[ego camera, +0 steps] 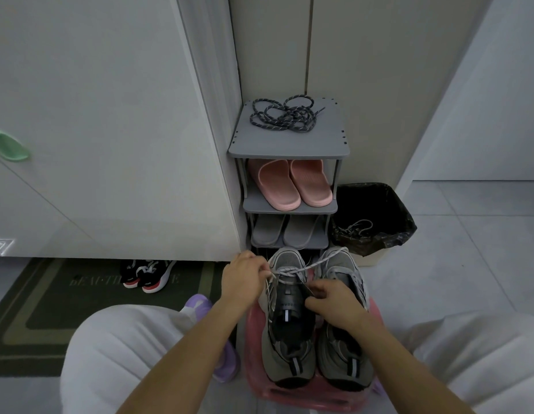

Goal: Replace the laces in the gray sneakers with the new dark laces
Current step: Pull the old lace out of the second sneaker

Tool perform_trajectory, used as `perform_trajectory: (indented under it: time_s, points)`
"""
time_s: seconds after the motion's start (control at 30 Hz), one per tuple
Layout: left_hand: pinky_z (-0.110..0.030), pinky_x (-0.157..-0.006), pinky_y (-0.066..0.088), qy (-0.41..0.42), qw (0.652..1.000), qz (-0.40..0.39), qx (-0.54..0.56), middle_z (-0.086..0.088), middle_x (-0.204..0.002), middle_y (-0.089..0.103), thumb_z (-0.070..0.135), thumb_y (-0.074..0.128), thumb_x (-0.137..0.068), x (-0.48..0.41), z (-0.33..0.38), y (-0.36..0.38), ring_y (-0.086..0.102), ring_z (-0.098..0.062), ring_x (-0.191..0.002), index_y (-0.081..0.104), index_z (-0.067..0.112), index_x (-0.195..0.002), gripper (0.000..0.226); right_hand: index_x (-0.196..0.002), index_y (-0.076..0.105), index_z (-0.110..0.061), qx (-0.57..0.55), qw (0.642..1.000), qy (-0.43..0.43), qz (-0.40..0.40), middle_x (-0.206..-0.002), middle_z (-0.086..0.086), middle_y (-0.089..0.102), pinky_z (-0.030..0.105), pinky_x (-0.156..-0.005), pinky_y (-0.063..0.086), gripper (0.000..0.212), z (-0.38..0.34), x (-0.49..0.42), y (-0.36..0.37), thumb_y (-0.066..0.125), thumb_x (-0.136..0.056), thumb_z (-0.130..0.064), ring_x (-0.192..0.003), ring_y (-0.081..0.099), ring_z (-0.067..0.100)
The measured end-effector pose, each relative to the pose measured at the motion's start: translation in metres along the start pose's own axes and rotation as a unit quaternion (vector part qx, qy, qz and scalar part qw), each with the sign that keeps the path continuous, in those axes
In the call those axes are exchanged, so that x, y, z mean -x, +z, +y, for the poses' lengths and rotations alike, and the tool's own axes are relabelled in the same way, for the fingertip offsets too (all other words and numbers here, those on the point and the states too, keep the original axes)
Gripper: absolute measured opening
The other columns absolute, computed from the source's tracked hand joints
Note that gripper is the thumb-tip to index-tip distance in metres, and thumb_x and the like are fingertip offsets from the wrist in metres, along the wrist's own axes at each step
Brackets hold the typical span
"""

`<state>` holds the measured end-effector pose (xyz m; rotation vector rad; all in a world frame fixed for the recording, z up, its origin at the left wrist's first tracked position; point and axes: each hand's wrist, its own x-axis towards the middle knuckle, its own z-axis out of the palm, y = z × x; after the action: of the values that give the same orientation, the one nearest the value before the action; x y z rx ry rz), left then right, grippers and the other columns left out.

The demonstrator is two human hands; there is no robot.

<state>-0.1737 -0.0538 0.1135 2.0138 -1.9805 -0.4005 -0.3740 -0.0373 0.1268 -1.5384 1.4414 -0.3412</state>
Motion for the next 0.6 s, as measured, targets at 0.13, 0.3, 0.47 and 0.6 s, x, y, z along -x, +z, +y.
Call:
perform_trajectory:
  time_s: [0.13, 0.3, 0.47, 0.6]
  points:
    - [-0.030, -0.070, 0.045, -0.073, 0.992, 0.041, 0.097, 0.006, -0.078, 0.058, 0.020, 0.063, -0.088, -0.005, -0.010, -0.002, 0.055, -0.014, -0.081, 0.067, 0.018, -0.076, 0.012, -0.112, 0.068, -0.019, -0.002, 1.000, 0.000, 0.000, -0.107, -0.001, 0.069, 0.022, -0.087, 0.046, 0.033, 0.000, 0.000, 0.000, 0.063, -0.080, -0.013, -0.102, 0.062, 0.010]
    - [-0.027, -0.070, 0.048, -0.066, 0.990, -0.007, 0.122, 0.008, -0.074, 0.062, 0.022, 0.066, -0.084, -0.006, -0.015, -0.003, 0.061, -0.013, -0.074, 0.070, 0.017, -0.080, 0.007, -0.113, 0.067, -0.019, -0.010, 1.000, -0.001, 0.003, -0.107, -0.001, 0.069, 0.024, -0.088, 0.047, 0.034, 0.000, 0.001, 0.000, 0.063, -0.080, -0.012, -0.102, 0.062, 0.010]
    - [-0.030, -0.076, 0.048, -0.033, 0.989, -0.065, 0.129, 0.007, -0.089, 0.063, 0.034, 0.066, -0.083, -0.001, 0.004, 0.005, 0.058, -0.011, -0.084, 0.067, 0.021, -0.090, 0.015, -0.115, 0.066, -0.018, -0.011, 1.000, -0.001, 0.004, -0.108, 0.000, 0.068, 0.025, -0.090, 0.048, 0.036, 0.000, 0.001, 0.000, 0.063, -0.080, -0.012, -0.102, 0.062, 0.010]
    - [-0.028, -0.075, 0.048, -0.082, 0.979, -0.066, 0.174, -0.001, -0.091, 0.068, 0.030, 0.063, -0.087, -0.001, 0.007, 0.011, 0.061, -0.014, -0.085, 0.069, 0.010, -0.090, 0.020, -0.116, 0.065, -0.017, -0.007, 1.000, -0.003, 0.005, -0.111, 0.000, 0.068, 0.023, -0.088, 0.047, 0.036, 0.000, 0.001, 0.000, 0.064, -0.080, -0.013, -0.103, 0.061, 0.010]
